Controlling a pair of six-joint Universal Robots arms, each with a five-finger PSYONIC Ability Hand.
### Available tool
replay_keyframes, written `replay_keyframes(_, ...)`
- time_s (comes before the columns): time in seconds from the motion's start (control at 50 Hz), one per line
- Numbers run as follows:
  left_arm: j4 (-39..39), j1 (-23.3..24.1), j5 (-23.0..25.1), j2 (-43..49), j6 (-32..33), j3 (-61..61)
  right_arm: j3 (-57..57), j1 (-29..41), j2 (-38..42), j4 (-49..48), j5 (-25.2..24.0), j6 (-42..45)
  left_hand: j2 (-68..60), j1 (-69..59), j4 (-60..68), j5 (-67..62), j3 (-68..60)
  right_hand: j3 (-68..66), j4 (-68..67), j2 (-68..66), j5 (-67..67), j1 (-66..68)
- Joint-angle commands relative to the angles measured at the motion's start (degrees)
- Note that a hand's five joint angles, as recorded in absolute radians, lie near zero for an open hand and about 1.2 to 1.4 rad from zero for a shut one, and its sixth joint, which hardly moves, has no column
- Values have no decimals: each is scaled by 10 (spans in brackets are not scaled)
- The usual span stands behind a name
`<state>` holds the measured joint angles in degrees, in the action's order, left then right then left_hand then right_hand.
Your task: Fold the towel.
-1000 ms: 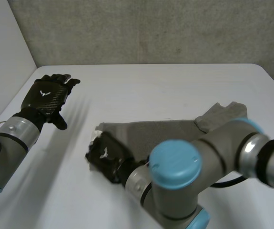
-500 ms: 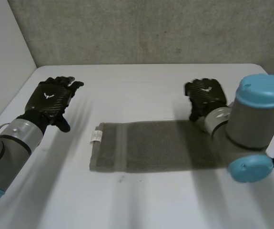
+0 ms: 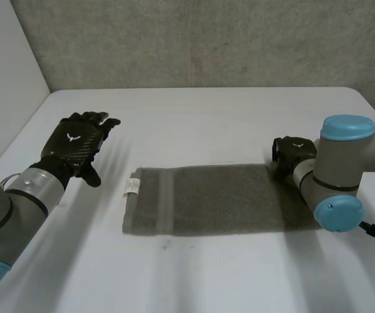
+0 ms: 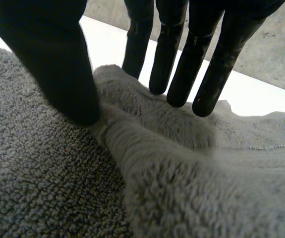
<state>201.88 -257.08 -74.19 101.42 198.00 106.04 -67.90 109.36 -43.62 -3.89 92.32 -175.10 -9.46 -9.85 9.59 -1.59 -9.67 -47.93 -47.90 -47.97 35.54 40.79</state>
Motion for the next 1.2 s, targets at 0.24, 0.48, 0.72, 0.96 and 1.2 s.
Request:
replay_keyframes(0.24,0,-1,0,0,0,0,1,6,-47,-5,-21,8,-5,-1,4,16,-3,-321,-321,-320,345,392)
replay_keyframes(0.48,-5,-9,-3,-16,-1,0,-6,166,-115,-56,-42,-1,-5,-1,4,16,-3,-321,-321,-320,345,392)
replay_keyframes(0.72,-7,-31,-3,-43,-2,21,-39,331,-53,-100,-90,-17,-6,-2,5,15,-4,-321,-321,-320,345,392)
replay_keyframes(0.96,-6,-20,-3,-36,-2,24,-36,340,-38,-77,-98,7,-8,-4,6,14,-5,293,292,293,-269,-221)
replay_keyframes(1.2,0,92,-7,27,4,-3,-193,177,-210,-8,-101,14,-24,-20,23,-3,-22,379,379,380,-355,-308)
